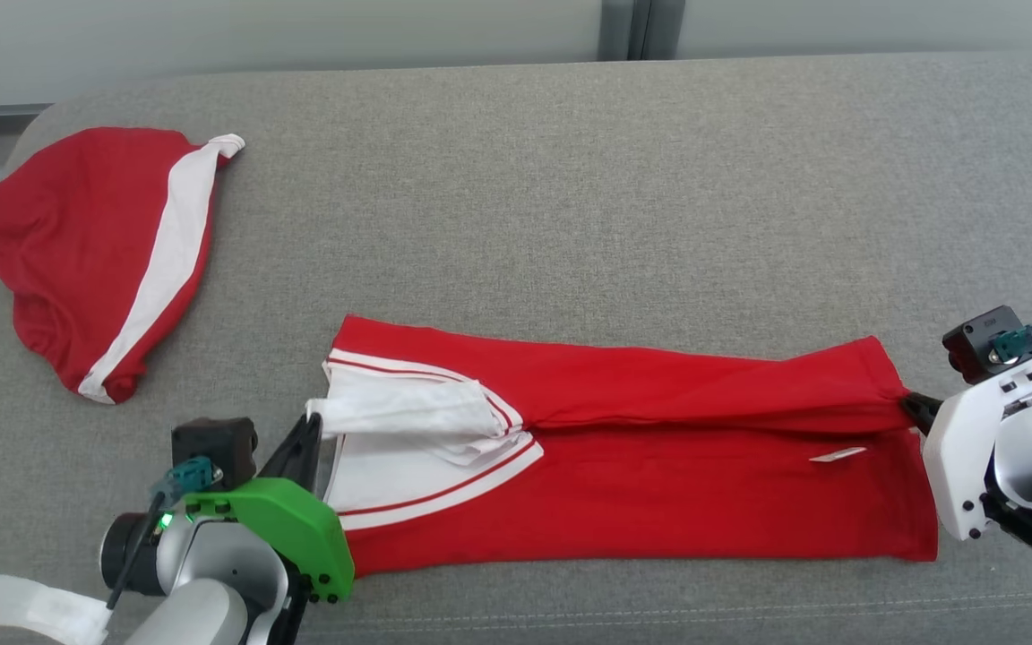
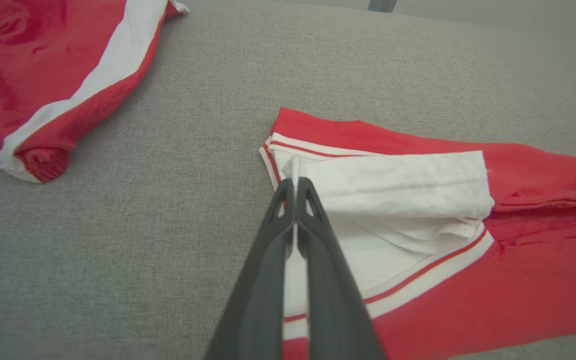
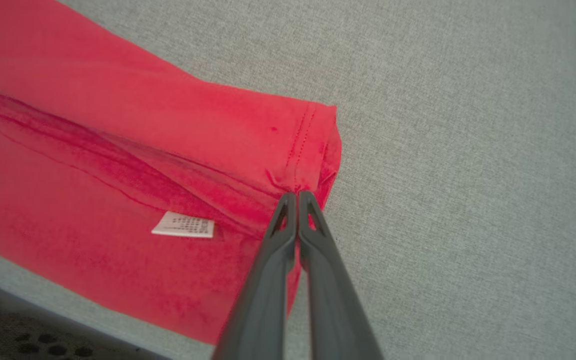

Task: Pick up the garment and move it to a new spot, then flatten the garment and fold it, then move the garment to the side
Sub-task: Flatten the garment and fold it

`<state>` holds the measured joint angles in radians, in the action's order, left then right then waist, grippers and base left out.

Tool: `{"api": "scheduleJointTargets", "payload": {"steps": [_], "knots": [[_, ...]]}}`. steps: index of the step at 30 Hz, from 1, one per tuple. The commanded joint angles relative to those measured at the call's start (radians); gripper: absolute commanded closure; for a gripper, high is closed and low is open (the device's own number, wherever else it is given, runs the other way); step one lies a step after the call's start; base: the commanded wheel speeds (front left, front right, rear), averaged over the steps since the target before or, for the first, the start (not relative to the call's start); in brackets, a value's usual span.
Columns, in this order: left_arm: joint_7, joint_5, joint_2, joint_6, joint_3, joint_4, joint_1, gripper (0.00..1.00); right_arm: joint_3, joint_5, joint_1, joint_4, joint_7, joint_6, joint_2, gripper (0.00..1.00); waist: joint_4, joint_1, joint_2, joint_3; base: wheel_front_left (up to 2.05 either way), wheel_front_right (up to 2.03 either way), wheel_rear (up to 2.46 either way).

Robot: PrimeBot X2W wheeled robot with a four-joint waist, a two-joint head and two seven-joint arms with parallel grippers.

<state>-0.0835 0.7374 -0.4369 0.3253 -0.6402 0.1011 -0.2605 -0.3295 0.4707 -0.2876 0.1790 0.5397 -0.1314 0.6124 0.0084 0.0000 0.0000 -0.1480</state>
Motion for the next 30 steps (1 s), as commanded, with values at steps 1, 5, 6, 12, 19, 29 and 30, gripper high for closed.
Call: {"api": "scheduleJointTargets", "payload": {"steps": [1, 5, 6, 12, 19, 29, 30], "knots": [[0.001, 0.003, -0.005, 0.006, 0.002, 0.002, 0.022, 1.00, -0.004, 0.003, 0.018, -0.004, 0.002, 0.001, 0.005, 1.00, 0.000, 0.0000, 0.0000, 0.006, 0.00, 0.00, 0.00], [0.000, 0.018, 0.007, 0.008, -0.012, 0.012, 0.063, 1.00, -0.009, -0.004, 0.035, 0.005, -0.001, 0.001, 0.004, 1.00, 0.001, 0.0000, 0.0000, 0.017, 0.00, 0.00, 0.00], [0.002, 0.020, 0.010, 0.008, -0.015, 0.015, 0.070, 1.00, -0.010, -0.007, 0.037, 0.009, -0.001, 0.001, 0.004, 0.58, 0.001, 0.0000, 0.0000, 0.019, 0.00, 0.00, 0.00], [0.010, 0.028, 0.030, 0.009, -0.033, 0.050, 0.103, 0.98, 0.024, -0.036, 0.053, 0.024, -0.002, 0.001, -0.011, 0.00, 0.005, 0.0000, 0.0000, 0.036, 0.00, 0.00, 0.00], [0.019, 0.011, 0.033, 0.006, -0.059, 0.096, 0.119, 0.00, 0.081, -0.078, 0.089, 0.007, -0.024, 0.001, -0.052, 0.00, 0.003, 0.0000, 0.0000, 0.057, 0.00, 0.00, 0.00], [0.062, 0.002, 0.023, 0.009, -0.058, 0.133, 0.147, 0.00, 0.206, -0.163, 0.160, -0.039, -0.110, 0.001, -0.150, 0.00, 0.001, 0.0000, 0.0000, 0.104, 0.00, 0.00, 0.00], [0.079, -0.004, 0.023, 0.007, -0.057, 0.131, 0.150, 0.00, 0.227, -0.174, 0.170, -0.045, -0.128, 0.001, -0.169, 0.00, 0.002, 0.0000, 0.0000, 0.111, 0.00, 0.00, 0.00]]}}
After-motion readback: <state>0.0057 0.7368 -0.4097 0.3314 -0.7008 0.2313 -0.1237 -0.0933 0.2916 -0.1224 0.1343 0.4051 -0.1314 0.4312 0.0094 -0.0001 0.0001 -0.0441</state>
